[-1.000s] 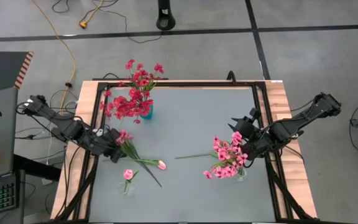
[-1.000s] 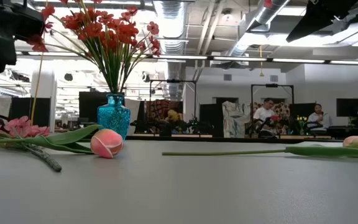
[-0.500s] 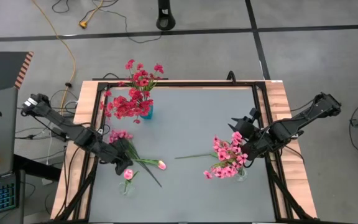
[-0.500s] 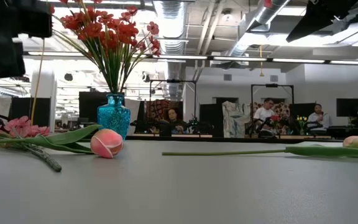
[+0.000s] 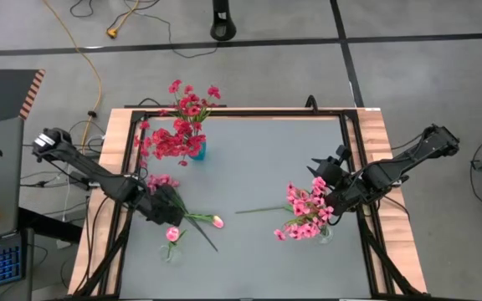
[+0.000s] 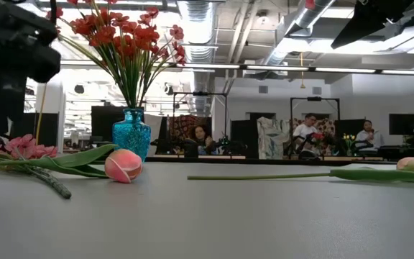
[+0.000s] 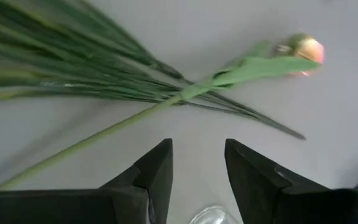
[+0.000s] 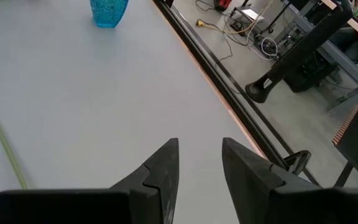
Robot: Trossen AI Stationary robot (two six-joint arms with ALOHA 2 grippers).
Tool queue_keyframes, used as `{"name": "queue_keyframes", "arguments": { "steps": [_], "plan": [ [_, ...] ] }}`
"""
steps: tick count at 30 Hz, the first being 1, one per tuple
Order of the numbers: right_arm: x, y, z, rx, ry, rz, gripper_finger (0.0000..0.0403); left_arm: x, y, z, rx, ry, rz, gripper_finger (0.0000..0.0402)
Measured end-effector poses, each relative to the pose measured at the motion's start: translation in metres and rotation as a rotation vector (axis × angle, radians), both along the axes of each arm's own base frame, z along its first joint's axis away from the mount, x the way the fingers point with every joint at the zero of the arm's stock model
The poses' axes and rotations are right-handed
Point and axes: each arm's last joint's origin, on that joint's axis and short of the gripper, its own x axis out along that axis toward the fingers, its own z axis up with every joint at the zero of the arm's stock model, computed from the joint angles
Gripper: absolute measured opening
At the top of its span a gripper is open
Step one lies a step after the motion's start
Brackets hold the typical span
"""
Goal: Sort flowers into vase by color
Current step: Put the pink flowers into the transparent vase
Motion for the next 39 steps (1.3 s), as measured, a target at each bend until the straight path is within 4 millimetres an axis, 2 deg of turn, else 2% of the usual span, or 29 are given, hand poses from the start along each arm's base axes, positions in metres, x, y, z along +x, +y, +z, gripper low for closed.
{"name": "queue_keyframes", "arguments": {
  "steps": [4, 9, 18, 28, 39],
  "plan": [
    [0.000, 0.000, 0.000, 0.002, 0.000, 0.000, 0.0148, 0.000, 0.000, -0.006, -0.001, 0.060, 0.065, 0.0142],
    [0.000, 0.000, 0.000, 0.002, 0.000, 0.001, 0.0148, -0.002, 0.002, -0.012, 0.001, 0.126, 0.181, 0.0175],
    [0.000, 0.000, 0.000, 0.002, 0.001, 0.001, 0.0148, 0.000, 0.009, -0.013, 0.059, 0.083, 0.367, 0.0233],
    [0.000, 0.000, 0.000, 0.002, 0.001, 0.001, 0.0148, 0.002, 0.015, -0.018, 0.025, 0.127, 0.508, 0.0238],
    [0.000, 0.000, 0.000, 0.008, 0.004, 0.004, 0.0148, 0.012, 0.019, -0.045, 0.077, 0.203, 0.589, 0.0238]
  ]
}}
